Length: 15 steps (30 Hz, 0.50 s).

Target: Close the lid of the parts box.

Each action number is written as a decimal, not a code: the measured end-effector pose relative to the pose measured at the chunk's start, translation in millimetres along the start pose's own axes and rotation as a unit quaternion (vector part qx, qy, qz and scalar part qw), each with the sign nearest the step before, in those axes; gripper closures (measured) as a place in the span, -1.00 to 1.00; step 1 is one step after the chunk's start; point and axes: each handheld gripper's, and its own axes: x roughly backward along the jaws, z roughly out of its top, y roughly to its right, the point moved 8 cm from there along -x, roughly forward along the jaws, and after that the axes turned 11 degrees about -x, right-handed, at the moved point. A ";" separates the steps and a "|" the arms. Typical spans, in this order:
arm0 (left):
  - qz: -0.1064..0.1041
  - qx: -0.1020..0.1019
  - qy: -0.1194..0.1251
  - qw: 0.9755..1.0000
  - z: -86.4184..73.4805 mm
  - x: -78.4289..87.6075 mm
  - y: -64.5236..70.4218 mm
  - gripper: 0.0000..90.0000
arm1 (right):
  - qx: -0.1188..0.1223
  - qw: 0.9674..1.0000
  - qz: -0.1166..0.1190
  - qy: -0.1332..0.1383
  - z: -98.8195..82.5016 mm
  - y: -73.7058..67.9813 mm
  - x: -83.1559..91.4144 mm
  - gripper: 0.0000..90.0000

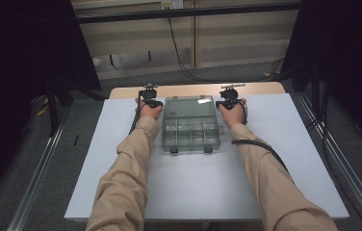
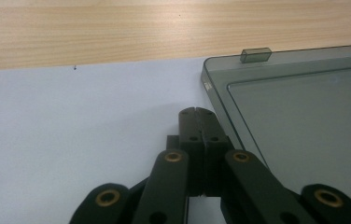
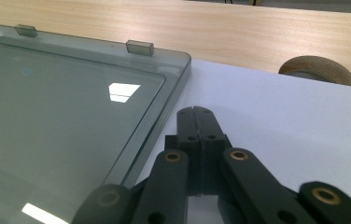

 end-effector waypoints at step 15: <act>-0.004 -0.001 -0.003 1.000 0.7 -1.0 4.3 1.00 | -0.005 1.000 0.011 0.007 1.8 -5.9 -4.6 1.00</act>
